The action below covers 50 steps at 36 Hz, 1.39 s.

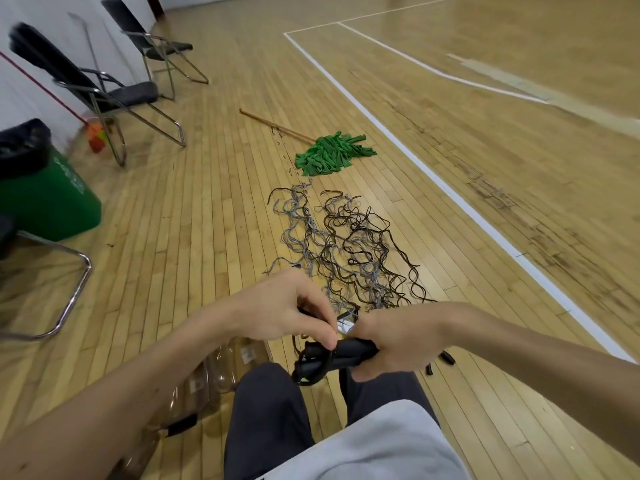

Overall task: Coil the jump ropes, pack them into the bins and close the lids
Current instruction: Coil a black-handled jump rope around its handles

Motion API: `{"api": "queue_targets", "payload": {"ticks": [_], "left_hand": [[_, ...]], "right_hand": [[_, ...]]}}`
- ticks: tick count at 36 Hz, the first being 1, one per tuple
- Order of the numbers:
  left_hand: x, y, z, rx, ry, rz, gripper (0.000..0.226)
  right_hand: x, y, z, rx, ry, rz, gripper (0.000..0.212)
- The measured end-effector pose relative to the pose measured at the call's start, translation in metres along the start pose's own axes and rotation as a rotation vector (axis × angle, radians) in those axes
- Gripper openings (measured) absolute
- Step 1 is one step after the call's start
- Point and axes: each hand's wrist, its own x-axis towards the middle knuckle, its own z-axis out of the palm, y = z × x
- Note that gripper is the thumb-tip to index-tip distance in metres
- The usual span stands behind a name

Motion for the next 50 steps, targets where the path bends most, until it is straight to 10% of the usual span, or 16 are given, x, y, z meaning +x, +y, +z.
{"api": "queue_targets", "payload": {"ticks": [20, 30, 50], "left_hand": [[-0.008, -0.019, 0.008, -0.650, 0.291, -0.024, 0.033], [0.000, -0.024, 0.020, -0.841, 0.395, -0.100, 0.034], [-0.019, -0.019, 0.036, 0.607, 0.353, -0.107, 0.039]], "right_hand": [[0.001, -0.004, -0.021, 0.231, 0.343, -0.200, 0.006], [-0.003, 0.011, -0.034, 0.473, 0.522, -0.251, 0.048], [0.020, 0.052, -0.027, 0.478, 0.571, 0.097, 0.025]]}}
